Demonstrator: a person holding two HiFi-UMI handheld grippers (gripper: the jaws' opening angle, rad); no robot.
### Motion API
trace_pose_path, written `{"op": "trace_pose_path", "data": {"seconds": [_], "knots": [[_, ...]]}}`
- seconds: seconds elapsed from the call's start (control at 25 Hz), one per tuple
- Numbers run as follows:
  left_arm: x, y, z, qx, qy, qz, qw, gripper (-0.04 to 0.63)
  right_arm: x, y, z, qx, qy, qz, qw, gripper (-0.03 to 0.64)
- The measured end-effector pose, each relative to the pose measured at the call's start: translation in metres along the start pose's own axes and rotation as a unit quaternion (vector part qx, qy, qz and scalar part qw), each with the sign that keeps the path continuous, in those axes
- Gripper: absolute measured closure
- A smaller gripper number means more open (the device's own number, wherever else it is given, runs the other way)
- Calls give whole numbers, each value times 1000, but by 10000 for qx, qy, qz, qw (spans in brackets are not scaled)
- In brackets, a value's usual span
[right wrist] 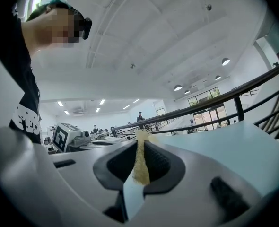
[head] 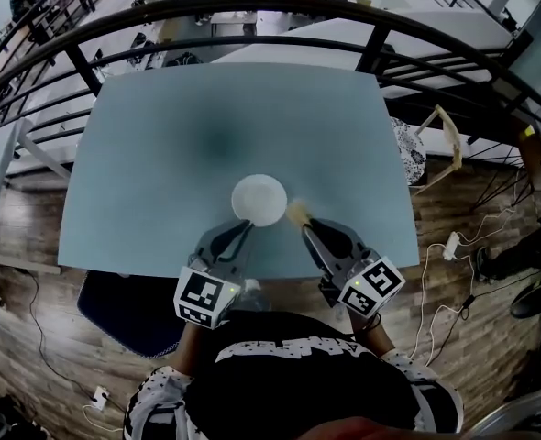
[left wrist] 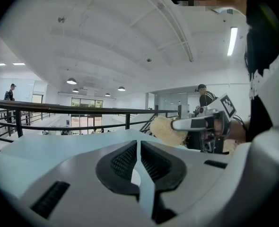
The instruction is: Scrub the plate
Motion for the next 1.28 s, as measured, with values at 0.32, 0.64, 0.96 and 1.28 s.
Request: {"op": "trace_pose_path", "data": {"seconds": [0.32, 0.64, 0.96, 1.28], "knots": [[26, -10, -7, -179, -74, -76, 9998, 580, -8, -8, -33, 129, -114, 106, 9998, 565], [61, -11, -2, -239, -115, -111, 9996, 580, -7, -8, -75, 159, -208, 202, 9995, 565], [76, -5, 1, -235, -213, -38, 9995, 580, -12, -4, -96, 318, -288, 184, 9989, 565], [94, -6, -10, -183, -195, 110, 9996, 580, -18, -7, -123, 543, -389, 379, 9970, 565]]}}
Point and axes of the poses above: the fingertips, and each gripper's own axes: z backward along the fingers, x to its left, y out of its underside, the point moved 10 cm from there along z, backward along the fingers, and after that the axes turned 1 degree about -x, right-handed, at the moved point
